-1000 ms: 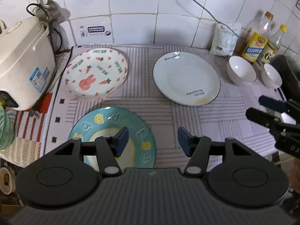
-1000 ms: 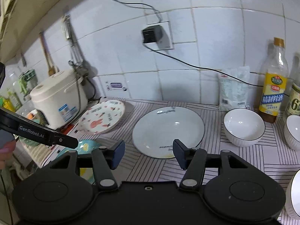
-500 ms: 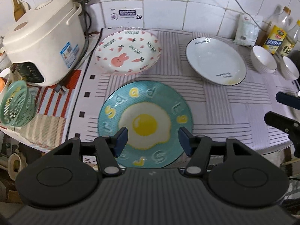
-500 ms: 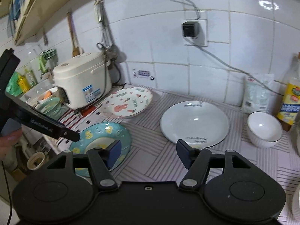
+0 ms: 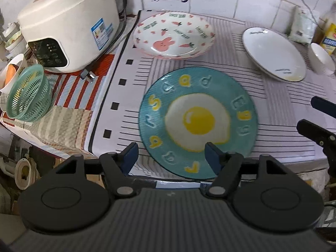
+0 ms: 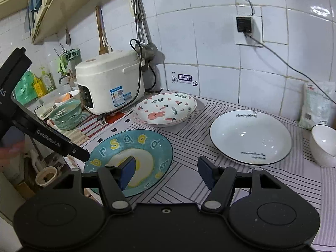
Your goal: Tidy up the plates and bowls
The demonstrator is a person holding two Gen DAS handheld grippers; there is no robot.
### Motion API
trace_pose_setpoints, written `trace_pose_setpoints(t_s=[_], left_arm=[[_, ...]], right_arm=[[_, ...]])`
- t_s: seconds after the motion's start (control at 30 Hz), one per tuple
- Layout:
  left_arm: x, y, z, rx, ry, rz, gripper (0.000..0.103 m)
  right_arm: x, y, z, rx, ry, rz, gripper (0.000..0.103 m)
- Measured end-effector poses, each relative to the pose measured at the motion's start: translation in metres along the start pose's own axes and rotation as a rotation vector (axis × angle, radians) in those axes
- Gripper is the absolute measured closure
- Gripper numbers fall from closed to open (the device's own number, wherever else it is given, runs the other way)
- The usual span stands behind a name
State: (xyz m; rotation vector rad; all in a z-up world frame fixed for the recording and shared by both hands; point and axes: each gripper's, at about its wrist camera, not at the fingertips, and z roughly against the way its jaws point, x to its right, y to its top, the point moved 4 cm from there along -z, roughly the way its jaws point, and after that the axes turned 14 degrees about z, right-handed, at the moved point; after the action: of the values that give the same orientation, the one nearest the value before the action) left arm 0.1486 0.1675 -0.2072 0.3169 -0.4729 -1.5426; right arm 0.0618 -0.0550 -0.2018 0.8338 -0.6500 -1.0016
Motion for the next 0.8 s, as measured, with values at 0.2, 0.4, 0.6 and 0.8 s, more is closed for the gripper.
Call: trace_pose_setpoints(t_s=[0.2, 0.4, 0.6, 0.8], left_arm=[[-0.019, 0.001, -0.037, 0.018, 0.042, -0.021, 0.024], [-0.029, 0.0, -0.066, -0.02, 0.051, -0.049, 0.021], [-0.031, -0.001, -0.073, -0.033, 0.038, -0.026, 0.032], [-0.032, 0.003, -0.078, -0.068, -0.034, 0.045, 0.071]], right_arm=[[-0.002, -0.01, -0.043, -0.047, 0.07, -0.046, 0.033], [-0.004, -0.028, -0.079, -0.129, 0.125, -0.119, 0.037], [-0.012, -0.033, -0.097, -0.172, 0.119, -0.091, 0.062], [-0.006, -0.031, -0.103, -0.172, 0.156, -0.139, 0.081]])
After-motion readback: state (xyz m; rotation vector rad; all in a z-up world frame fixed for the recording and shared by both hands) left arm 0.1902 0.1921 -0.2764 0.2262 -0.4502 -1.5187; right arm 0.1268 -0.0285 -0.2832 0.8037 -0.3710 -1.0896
